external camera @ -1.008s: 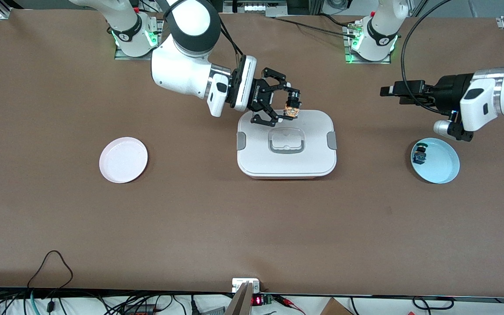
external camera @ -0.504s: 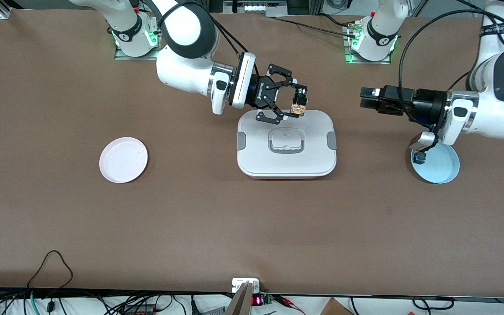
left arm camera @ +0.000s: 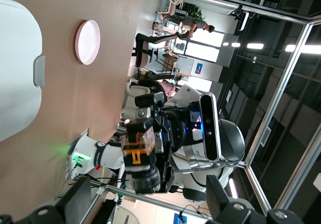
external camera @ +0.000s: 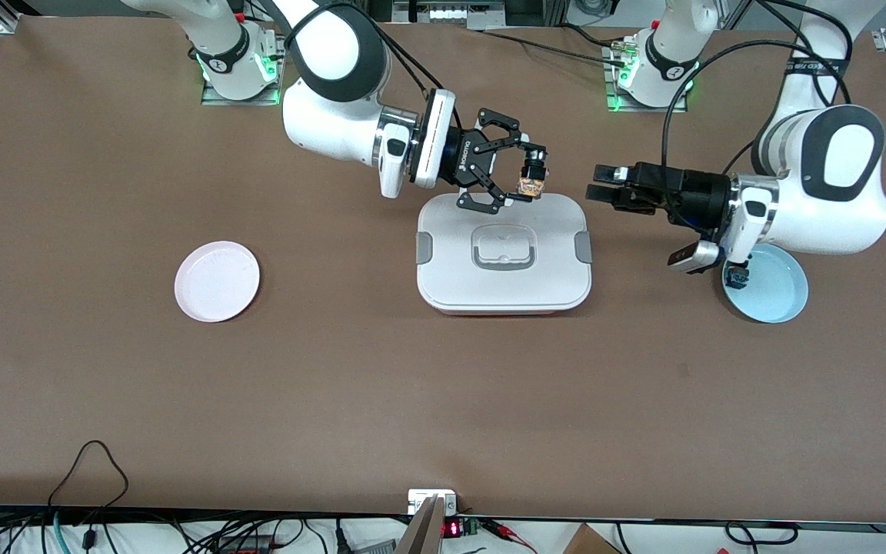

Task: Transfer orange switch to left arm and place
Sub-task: 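Reach the left gripper toward the switch held by the right gripper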

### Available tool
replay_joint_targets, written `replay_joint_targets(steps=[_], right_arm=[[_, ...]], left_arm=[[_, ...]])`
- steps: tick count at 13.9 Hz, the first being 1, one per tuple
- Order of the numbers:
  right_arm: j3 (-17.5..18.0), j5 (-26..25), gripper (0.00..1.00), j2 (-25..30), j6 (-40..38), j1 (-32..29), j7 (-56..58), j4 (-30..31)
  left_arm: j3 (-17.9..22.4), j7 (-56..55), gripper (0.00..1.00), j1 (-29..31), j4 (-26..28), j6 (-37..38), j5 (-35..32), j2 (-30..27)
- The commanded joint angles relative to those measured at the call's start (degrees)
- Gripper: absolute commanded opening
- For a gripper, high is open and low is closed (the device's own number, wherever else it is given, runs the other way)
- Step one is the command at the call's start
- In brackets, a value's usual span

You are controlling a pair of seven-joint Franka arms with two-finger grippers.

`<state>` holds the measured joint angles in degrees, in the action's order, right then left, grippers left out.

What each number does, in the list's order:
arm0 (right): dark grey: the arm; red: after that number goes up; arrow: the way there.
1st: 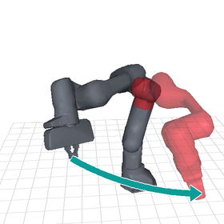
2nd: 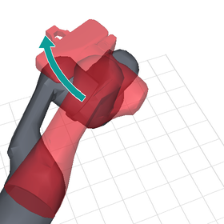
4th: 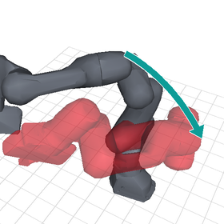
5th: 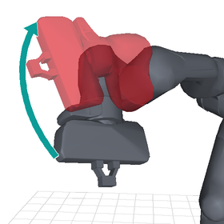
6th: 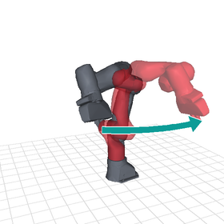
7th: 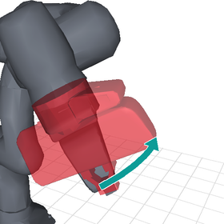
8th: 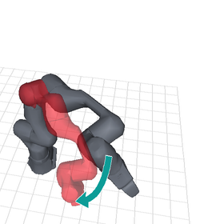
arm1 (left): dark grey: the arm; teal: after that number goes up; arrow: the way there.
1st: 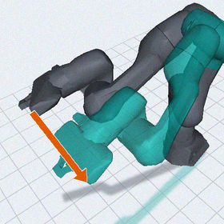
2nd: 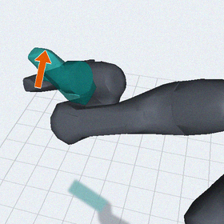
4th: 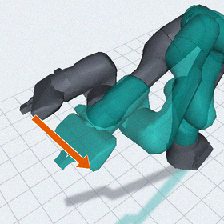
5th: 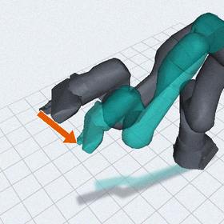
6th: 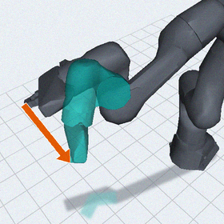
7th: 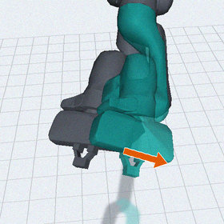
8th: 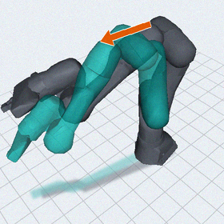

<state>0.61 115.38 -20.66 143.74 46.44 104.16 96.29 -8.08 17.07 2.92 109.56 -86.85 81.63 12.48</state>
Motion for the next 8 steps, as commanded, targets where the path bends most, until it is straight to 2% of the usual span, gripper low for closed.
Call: replay_joint_targets(steps=[1, 3, 5, 6, 8], right_arm=[[-0.5, 1.6, 0.02, -0.8, 0.8, 0.9, 1.5, -1.6], [-0.5, 1.7, 0.02, -0.8, 0.8, 0.9, 1.5, -1.6], [-0.5, 1.7, 0.02, -0.8, 0.8, 0.9, 1.4, -1.6], [-0.5, 1.7, 0.02, -0.8, 0.8, 0.9, 1.4, -1.5], [-0.5, 1.7, 0.02, -0.8, 0.8, 0.9, 1.4, -1.6]], left_arm=[[-3.2, 1.5, 1.00, 0.1, 0.7, -2.3, 3.1, 1.1], [-4.3, 1.6, 1.00, 0.2, 2.1, -2.4, 3.4, 0.7], [-7.2, 1.6, 1.00, 0.5, 5.1, -2.4, 6.9, -0.8], [-7.4, 1.9, 1.00, 0.6, 5.8, -2.4, 7.5, -1.1], [-7.4, 3.7, 0.89, 0.9, 6.8, -2.4, 7.6, -1.1]])
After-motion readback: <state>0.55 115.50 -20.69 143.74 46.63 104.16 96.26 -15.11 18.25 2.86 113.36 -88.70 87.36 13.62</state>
